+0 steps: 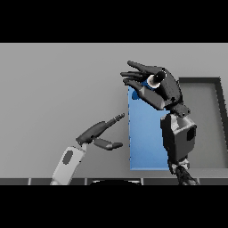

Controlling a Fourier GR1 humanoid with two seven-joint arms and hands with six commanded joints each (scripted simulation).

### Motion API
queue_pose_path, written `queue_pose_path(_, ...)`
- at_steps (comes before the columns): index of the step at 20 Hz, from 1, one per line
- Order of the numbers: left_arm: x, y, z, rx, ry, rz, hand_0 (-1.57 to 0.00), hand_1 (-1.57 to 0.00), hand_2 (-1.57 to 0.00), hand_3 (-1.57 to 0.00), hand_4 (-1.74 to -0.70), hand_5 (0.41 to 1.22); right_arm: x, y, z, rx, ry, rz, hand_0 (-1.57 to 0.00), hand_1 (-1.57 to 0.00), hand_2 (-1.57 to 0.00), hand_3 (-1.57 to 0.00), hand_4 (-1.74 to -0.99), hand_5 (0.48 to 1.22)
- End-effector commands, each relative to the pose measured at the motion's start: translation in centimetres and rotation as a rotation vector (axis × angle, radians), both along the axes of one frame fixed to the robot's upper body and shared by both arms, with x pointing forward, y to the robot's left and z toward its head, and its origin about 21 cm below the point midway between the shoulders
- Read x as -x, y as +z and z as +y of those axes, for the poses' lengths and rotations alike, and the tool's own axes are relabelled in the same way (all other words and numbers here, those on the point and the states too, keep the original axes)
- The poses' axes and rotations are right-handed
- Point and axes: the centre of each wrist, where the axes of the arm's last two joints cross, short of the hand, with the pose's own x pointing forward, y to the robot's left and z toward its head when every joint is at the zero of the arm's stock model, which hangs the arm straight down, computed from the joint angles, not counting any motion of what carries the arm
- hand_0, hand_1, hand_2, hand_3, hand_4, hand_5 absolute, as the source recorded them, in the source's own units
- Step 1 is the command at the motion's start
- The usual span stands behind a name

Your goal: Pick up the blue pipe and place it into the blue bin.

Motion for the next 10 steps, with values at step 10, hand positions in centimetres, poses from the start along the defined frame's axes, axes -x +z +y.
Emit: queue_pose_path(10, -0.1, 0.2, -0.2, -0.016, 0.027, 0.008, 0.00, 0.00, 0.00, 0.00, -0.94, 0.463, -1.7, -6.9, -7.3, 0.080, -0.373, 0.276, -1.57, -1.57, -1.57, -1.57, -1.499, 1.221)
